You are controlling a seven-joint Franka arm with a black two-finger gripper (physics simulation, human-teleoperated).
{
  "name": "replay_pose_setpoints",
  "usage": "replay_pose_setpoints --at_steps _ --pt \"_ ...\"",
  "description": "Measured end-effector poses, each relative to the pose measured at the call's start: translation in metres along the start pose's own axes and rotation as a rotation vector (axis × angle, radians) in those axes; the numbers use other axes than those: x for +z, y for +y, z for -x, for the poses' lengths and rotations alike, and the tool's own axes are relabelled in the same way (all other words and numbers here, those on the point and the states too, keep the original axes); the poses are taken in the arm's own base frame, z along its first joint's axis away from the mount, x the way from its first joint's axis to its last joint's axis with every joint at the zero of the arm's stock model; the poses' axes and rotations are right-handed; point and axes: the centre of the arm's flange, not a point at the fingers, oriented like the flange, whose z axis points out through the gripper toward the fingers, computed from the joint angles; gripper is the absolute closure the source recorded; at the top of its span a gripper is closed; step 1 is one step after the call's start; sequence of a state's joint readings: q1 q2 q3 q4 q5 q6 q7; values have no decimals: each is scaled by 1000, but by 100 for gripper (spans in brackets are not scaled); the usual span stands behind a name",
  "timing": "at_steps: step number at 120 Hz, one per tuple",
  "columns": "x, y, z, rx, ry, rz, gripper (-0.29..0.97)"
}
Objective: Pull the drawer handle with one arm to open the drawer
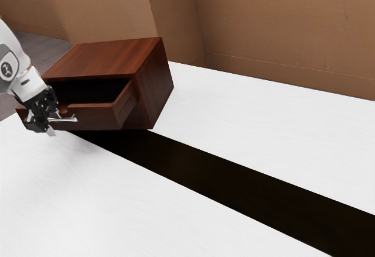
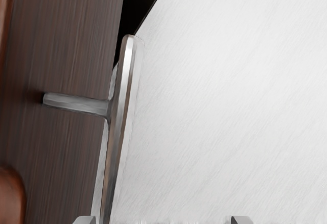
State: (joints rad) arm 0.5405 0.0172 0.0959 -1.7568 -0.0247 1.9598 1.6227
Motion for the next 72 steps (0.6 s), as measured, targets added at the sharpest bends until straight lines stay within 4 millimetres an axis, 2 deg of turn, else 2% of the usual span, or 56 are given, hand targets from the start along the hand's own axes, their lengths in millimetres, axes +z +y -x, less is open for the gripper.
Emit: replay_pose_setpoints --at_steps 16,40,54,64,72 --pt "-11 19 1 -3 -11 -24 40" --pt "-31 28 -7 5 -13 -74 38" --pt "-69 27 -14 10 -12 -148 34" --pt "-100 29 -18 13 -10 -195 24" --pt "-112 32 -17 8 -9 -204 18"
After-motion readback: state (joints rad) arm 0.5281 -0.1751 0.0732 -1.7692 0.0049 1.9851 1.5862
